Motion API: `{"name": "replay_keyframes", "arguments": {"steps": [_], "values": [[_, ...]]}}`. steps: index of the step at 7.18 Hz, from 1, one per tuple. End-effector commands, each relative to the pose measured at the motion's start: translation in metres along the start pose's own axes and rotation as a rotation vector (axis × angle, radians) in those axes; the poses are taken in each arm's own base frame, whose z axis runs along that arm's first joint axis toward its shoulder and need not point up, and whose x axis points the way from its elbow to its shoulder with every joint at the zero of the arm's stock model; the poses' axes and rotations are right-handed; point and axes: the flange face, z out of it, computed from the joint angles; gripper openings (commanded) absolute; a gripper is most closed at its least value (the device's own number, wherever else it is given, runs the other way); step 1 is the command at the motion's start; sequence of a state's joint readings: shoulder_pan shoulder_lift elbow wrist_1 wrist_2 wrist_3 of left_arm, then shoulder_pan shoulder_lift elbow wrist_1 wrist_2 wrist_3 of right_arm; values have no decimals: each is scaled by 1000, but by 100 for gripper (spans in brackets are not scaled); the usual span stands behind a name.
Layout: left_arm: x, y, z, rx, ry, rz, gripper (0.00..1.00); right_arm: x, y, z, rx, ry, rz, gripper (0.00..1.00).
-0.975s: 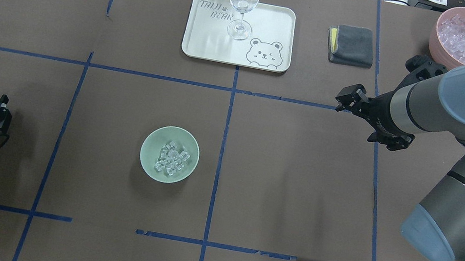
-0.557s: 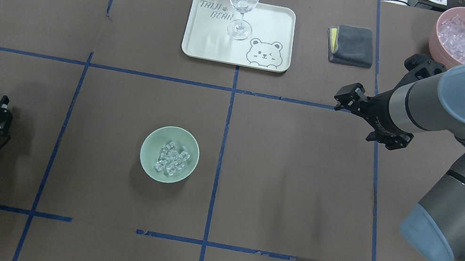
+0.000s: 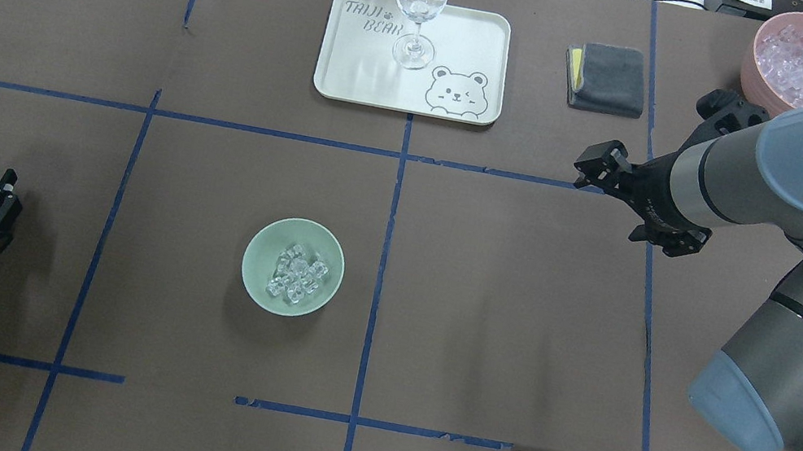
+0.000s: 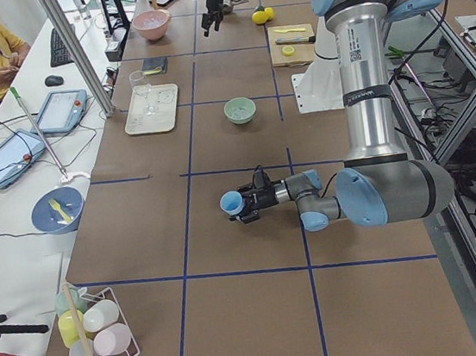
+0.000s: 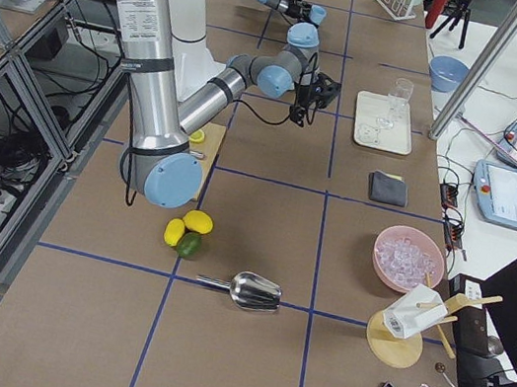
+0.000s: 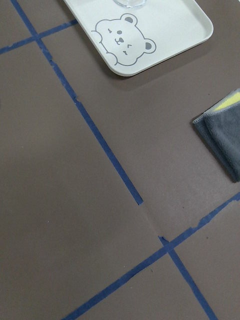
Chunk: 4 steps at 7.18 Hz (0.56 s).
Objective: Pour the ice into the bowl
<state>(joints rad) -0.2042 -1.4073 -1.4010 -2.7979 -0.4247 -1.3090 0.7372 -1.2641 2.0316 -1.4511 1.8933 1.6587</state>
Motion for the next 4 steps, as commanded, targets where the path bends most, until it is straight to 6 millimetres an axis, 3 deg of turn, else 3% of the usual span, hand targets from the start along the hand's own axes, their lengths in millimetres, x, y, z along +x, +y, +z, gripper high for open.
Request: {"name": "replay_keyframes", "arguments": {"steps": [1, 2, 4], "values": [[2, -6, -2, 5, 13, 29, 100, -1, 0, -1, -1, -2, -1, 100], [2, -16, -6, 9, 29, 53, 100, 0, -1, -1, 0, -1, 1, 100], [-32, -37, -27, -92, 151, 152, 100, -1, 1, -10, -6, -16, -3, 100]]}}
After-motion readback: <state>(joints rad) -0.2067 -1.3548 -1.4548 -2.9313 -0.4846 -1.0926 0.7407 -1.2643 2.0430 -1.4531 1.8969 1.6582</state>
